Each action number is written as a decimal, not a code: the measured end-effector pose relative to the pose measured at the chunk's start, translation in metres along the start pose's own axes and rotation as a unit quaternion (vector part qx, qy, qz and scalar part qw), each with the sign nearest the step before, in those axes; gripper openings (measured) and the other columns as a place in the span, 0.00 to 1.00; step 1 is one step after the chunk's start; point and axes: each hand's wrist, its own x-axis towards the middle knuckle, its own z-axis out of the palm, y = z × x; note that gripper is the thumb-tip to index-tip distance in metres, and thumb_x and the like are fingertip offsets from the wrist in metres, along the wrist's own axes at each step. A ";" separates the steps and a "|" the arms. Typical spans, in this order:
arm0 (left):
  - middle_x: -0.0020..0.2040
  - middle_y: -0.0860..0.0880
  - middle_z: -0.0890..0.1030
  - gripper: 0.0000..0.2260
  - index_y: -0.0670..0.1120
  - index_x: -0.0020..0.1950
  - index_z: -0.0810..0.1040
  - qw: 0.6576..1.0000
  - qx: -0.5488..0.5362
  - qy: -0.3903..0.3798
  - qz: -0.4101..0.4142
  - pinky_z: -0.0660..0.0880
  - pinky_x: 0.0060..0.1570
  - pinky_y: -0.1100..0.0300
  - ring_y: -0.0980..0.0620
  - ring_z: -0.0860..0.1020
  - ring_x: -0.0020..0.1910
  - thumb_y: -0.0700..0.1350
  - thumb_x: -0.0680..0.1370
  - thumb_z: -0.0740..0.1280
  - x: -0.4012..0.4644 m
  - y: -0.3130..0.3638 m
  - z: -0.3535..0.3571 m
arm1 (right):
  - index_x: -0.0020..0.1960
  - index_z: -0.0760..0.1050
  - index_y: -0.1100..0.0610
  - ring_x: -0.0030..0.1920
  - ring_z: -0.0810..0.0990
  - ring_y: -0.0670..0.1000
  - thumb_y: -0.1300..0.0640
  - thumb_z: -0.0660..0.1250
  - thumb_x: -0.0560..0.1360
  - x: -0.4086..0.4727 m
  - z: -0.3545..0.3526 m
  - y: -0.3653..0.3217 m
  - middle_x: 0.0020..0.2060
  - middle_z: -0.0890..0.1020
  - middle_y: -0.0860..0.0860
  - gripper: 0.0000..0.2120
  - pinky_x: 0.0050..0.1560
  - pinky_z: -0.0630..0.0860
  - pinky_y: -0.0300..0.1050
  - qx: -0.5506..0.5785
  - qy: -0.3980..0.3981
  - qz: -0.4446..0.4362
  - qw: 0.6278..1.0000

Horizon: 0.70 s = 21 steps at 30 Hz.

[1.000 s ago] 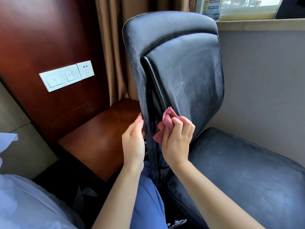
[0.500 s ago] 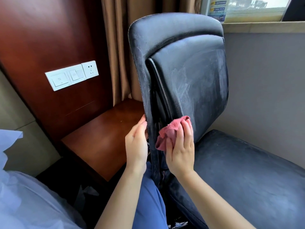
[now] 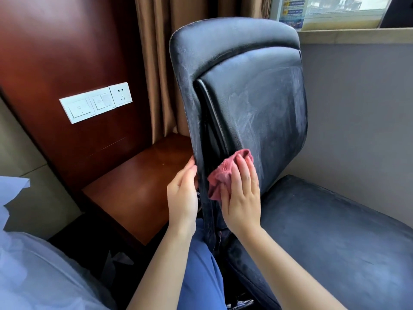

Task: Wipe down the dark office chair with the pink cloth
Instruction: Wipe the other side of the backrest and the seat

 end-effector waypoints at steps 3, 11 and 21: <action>0.57 0.52 0.82 0.13 0.46 0.63 0.79 1.000 -0.005 -0.008 0.006 0.73 0.61 0.60 0.58 0.79 0.58 0.43 0.80 0.62 -0.001 0.001 0.001 | 0.70 0.63 0.59 0.73 0.59 0.59 0.57 0.54 0.80 0.028 -0.008 -0.007 0.70 0.66 0.60 0.20 0.70 0.62 0.56 0.033 0.001 -0.010 0.999; 0.55 0.52 0.83 0.13 0.46 0.61 0.80 1.000 0.012 -0.011 0.010 0.75 0.58 0.60 0.58 0.80 0.55 0.41 0.80 0.61 -0.006 0.005 -0.003 | 0.69 0.68 0.62 0.72 0.61 0.59 0.60 0.57 0.79 0.042 -0.016 -0.005 0.70 0.67 0.59 0.20 0.71 0.61 0.56 0.030 -0.023 -0.066 0.997; 0.44 0.49 0.85 0.12 0.50 0.44 0.83 0.993 0.115 -0.008 0.032 0.78 0.55 0.50 0.50 0.82 0.48 0.35 0.76 0.64 -0.028 -0.012 0.001 | 0.61 0.75 0.61 0.62 0.73 0.50 0.62 0.60 0.77 0.035 -0.049 -0.005 0.59 0.77 0.52 0.14 0.64 0.68 0.40 0.175 -0.035 0.042 0.983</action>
